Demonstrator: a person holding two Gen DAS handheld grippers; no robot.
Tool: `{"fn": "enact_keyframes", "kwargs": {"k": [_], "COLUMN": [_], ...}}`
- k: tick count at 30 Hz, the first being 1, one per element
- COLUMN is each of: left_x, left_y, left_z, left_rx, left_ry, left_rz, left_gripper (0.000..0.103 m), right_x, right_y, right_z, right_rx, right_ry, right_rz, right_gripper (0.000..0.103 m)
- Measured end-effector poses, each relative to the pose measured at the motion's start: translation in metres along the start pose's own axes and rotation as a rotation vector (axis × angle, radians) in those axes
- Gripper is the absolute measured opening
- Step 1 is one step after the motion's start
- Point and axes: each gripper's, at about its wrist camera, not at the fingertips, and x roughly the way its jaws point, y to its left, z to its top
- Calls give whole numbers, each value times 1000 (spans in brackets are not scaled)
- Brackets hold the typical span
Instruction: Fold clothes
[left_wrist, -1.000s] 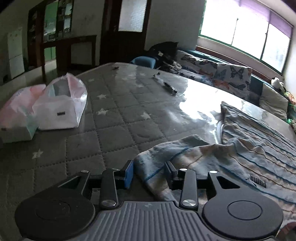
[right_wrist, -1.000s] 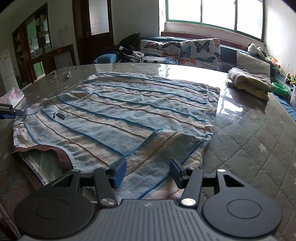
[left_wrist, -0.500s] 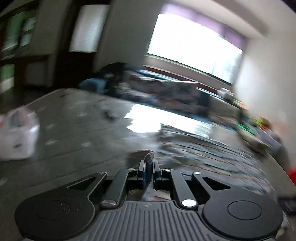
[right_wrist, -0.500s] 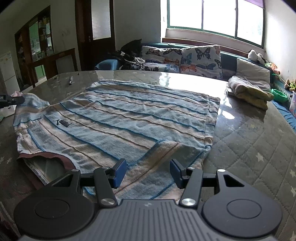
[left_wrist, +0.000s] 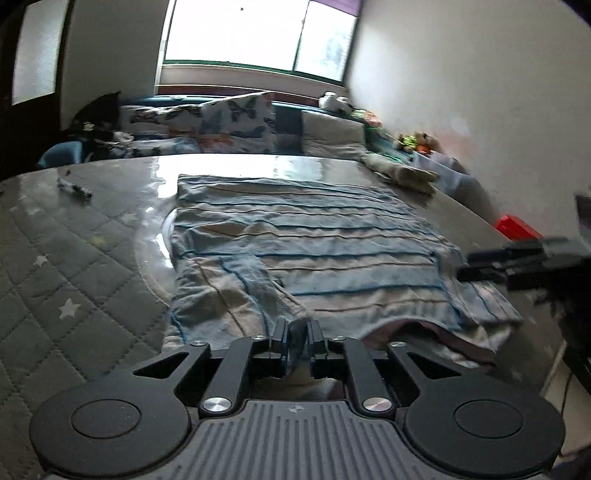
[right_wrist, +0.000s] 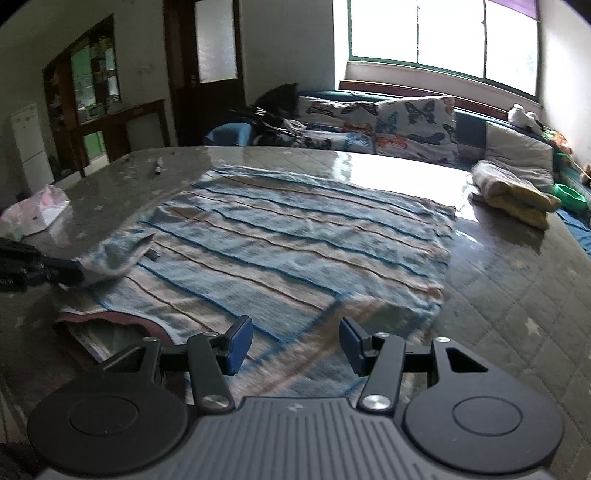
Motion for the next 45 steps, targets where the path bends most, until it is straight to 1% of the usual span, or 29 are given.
{"fn": "enact_keyframes", "kwargs": {"k": [1, 5, 8, 12, 15, 18, 20, 21, 23, 25, 26, 27, 29, 31, 33, 35, 37, 39, 42, 45], "left_x": [-4, -19, -25, -24, -21, -17, -18, -20, -24, -28, -29, -30, -30, -29, -22, -10, 3, 15, 24, 23], "left_y": [0, 12, 29, 43, 48, 52, 58, 60, 64, 63, 63, 62, 61, 58, 58, 58, 57, 56, 52, 47], "left_z": [-1, 1, -3, -10, -15, -18, -20, -19, -19, -17, -15, -12, -5, 4, 13, 19, 21, 21, 14, 6], "left_rx": [12, 14, 2, -25, -34, -40, -56, -58, -61, -55, -48, -46, -35, -20, -7, 0, 12, 34, 78, 128], "left_ry": [-4, -30, -17, 3, 15, 37, 43, 39, 29, 14, 6, -3, -24, -46, -43, -29, -8, 19, 63, 72], "left_rz": [-4, 47, 107, 145, 143, 160, 163, 164, 168, 167, 167, 163, 149, 129, 117, 109, 107, 93, 74, 66], "left_gripper": [14, 20, 21, 21, 21, 20, 20, 20, 20, 20, 20, 20, 20, 21, 21, 21, 21, 21, 21, 20], "right_x": [0, 5, 12, 26, 39, 53, 63, 66, 74, 75, 75, 72, 67, 61, 58, 61, 60, 56, 55, 71], "right_y": [3, 20, 39, 71, 104, 131, 145, 149, 157, 160, 161, 161, 162, 164, 167, 168, 167, 161, 147, 141], "right_z": [3, 18, 27, 37, 40, 39, 37, 36, 33, 31, 29, 30, 34, 36, 36, 32, 31, 39, 61, 78], "right_rx": [-5, -44, -92, -168, -239, -312, -337, -342, -350, -352, -352, -348, -332, -347, -363, -381, -384, -370, -318, -268], "right_ry": [-2, 0, 10, 33, 61, 90, 114, 124, 150, 157, 158, 153, 142, 129, 131, 161, 168, 140, 79, 65], "right_rz": [15, 93, 157, 258, 348, 392, 412, 419, 425, 421, 422, 424, 434, 439, 437, 433, 434, 439, 402, 382], "right_gripper": [53, 53, 52, 51, 51, 50, 48, 41, 34, 20, 17, 9, 7, 6, 6, 9, 11, 13, 14, 14]}}
